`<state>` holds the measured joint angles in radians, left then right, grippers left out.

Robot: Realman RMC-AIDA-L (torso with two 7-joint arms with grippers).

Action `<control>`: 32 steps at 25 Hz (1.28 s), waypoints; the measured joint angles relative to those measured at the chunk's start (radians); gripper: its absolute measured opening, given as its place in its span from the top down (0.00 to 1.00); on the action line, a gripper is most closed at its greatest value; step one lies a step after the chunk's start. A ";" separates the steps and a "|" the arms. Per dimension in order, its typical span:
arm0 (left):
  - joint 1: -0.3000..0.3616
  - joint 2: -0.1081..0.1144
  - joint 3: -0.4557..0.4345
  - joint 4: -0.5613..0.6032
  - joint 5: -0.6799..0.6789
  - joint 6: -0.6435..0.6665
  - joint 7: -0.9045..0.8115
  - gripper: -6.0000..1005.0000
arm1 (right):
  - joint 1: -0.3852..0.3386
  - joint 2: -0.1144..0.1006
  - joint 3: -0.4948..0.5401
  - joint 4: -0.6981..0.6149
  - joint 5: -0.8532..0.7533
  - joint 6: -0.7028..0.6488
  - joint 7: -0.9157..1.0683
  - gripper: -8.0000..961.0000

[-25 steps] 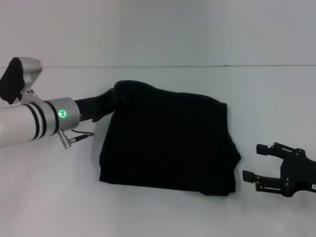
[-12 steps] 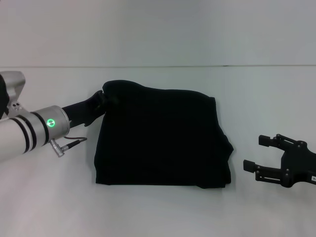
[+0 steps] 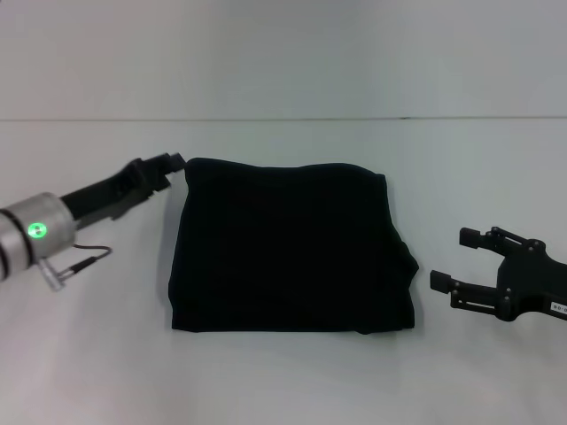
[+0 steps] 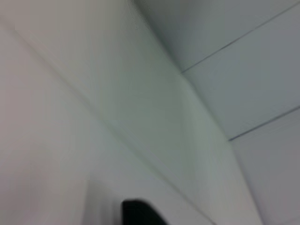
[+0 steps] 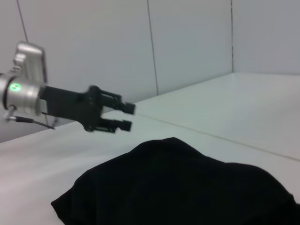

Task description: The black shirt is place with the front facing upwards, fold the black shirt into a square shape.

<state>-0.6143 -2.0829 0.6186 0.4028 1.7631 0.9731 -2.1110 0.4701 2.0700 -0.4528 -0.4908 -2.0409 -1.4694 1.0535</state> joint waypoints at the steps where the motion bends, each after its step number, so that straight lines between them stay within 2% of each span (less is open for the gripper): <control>1: 0.015 0.007 -0.011 0.014 -0.009 0.036 0.035 0.66 | 0.002 0.005 0.006 0.001 0.000 -0.001 -0.020 0.04; 4: 0.053 0.039 -0.028 0.053 -0.034 0.237 0.239 0.52 | 0.002 0.010 0.008 0.001 0.001 -0.009 -0.047 0.04; 6: 0.068 0.049 -0.022 0.084 -0.034 0.386 0.370 0.42 | 0.001 0.014 0.007 0.005 0.001 -0.020 -0.090 0.04; 8: 0.111 0.049 -0.008 0.148 -0.028 0.606 0.617 0.36 | -0.003 0.018 0.003 0.012 0.001 -0.027 -0.139 0.04; 9: 0.111 0.049 -0.008 0.148 -0.028 0.606 0.617 0.32 | -0.006 0.020 0.001 0.017 0.001 -0.030 -0.161 0.04; 11: 0.147 0.038 -0.003 0.176 -0.026 0.696 0.755 0.26 | -0.009 0.022 0.001 0.028 -0.002 -0.034 -0.183 0.04; 14: 0.187 0.020 0.010 0.182 -0.003 0.727 0.905 0.16 | -0.018 0.022 -0.001 0.045 -0.008 -0.030 -0.198 0.04; 17: 0.220 -0.005 0.022 0.178 0.068 0.680 1.016 0.05 | -0.034 0.022 -0.004 0.062 -0.010 -0.019 -0.228 0.04; 18: 0.229 -0.015 0.025 0.178 0.097 0.652 1.039 0.05 | -0.039 0.022 -0.004 0.066 -0.010 -0.018 -0.241 0.04; 19: 0.229 -0.015 0.025 0.178 0.097 0.652 1.039 0.05 | -0.045 0.021 -0.004 0.069 -0.010 -0.016 -0.254 0.04; 20: 0.240 -0.030 0.026 0.179 0.139 0.602 1.052 0.05 | -0.050 0.022 -0.004 0.072 -0.010 -0.013 -0.266 0.04; 24: 0.244 -0.040 0.026 0.174 0.176 0.565 1.070 0.06 | -0.056 0.022 -0.002 0.080 -0.010 0.010 -0.278 0.04; 32: 0.243 -0.041 0.026 0.174 0.197 0.567 1.076 0.06 | -0.061 0.021 0.004 0.081 -0.010 0.015 -0.279 0.04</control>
<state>-0.3715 -2.1234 0.6447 0.5767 1.9599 1.5401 -1.0349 0.4094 2.0914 -0.4488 -0.4096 -2.0509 -1.4543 0.7748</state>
